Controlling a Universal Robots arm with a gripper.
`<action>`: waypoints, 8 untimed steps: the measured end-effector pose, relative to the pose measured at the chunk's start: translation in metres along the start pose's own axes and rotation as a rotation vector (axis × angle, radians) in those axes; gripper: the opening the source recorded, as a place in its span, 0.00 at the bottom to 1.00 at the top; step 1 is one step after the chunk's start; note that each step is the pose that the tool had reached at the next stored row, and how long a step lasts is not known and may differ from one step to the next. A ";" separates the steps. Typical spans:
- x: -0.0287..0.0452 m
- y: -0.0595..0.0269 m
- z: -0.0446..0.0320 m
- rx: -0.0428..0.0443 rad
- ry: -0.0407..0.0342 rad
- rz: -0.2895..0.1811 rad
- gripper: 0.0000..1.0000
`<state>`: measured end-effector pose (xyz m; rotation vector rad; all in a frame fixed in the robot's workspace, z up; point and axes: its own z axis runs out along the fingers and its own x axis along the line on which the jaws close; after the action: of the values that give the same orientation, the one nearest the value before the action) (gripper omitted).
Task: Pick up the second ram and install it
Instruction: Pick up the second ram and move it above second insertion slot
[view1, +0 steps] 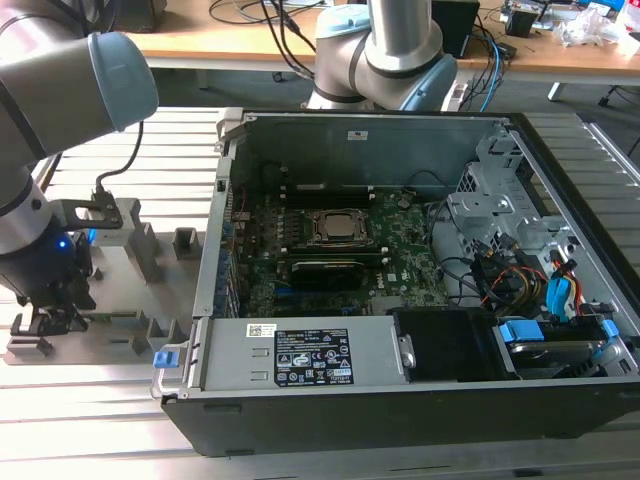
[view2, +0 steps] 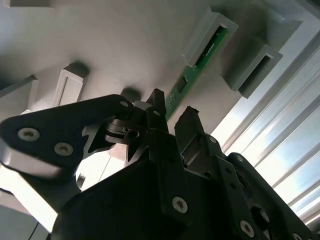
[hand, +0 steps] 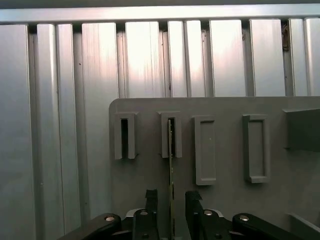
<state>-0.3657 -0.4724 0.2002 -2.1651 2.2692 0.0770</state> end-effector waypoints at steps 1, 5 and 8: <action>0.0000 0.0000 -0.0001 -0.0002 0.0002 0.000 0.36; 0.0000 0.0000 0.0001 0.0000 0.0000 0.000 0.35; 0.0000 0.0000 0.0001 -0.0001 0.0001 0.000 0.15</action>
<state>-0.3657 -0.4724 0.2001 -2.1657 2.2689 0.0770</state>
